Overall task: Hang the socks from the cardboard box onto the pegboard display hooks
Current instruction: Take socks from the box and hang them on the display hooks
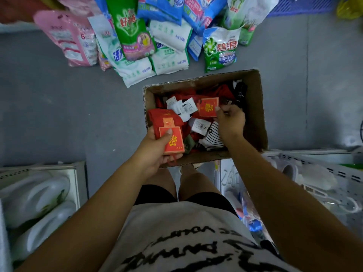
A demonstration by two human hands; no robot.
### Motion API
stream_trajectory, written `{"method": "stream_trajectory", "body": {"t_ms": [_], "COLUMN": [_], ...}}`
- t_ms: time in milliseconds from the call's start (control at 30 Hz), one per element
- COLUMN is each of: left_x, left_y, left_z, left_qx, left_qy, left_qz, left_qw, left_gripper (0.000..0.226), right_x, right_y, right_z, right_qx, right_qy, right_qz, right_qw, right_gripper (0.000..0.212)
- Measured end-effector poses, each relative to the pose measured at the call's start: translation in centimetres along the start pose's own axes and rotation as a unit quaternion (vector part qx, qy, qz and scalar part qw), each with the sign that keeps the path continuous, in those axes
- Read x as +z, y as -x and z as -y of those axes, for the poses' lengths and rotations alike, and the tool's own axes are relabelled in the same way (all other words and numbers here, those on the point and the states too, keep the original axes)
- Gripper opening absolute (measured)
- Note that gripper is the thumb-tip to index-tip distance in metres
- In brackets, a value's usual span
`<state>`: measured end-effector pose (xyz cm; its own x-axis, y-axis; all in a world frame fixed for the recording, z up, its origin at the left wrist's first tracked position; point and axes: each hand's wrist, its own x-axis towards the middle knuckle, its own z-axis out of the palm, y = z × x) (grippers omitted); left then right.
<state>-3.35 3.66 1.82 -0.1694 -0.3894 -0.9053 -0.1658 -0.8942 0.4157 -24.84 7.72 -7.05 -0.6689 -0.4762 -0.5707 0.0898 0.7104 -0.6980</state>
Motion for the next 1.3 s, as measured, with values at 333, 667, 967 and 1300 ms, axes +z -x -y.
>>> {"method": "stream_trajectory", "body": {"t_ms": [333, 667, 967, 1300], "left_x": [0.2, 1.0, 5.2, 12.1], "left_y": [4.8, 8.2, 14.7, 22.6], "left_z": [-4.2, -12.3, -13.6, -6.7], "left_qx": [0.067, 0.185, 0.307, 0.462], "left_qy": [-0.134, -0.348, -0.431, -0.44], "left_qz": [0.111, 0.275, 0.37, 0.411], "left_qw": [0.982, 0.877, 0.764, 0.651], "left_gripper": [0.032, 0.041, 0.012, 0.018], "right_x": [-9.1, -11.6, -14.4, -20.2], "right_y": [9.2, 20.3, 30.1, 41.2], "right_z": [3.7, 7.7, 6.9, 1.8], "right_qx": [-0.061, -0.095, -0.125, -0.166], "right_qy": [-0.081, -0.281, -0.374, -0.364], "right_qz": [-0.161, -0.252, -0.366, -0.469], "right_qw": [0.982, 0.921, 0.843, 0.787], "right_gripper": [0.026, 0.037, 0.04, 0.008]}}
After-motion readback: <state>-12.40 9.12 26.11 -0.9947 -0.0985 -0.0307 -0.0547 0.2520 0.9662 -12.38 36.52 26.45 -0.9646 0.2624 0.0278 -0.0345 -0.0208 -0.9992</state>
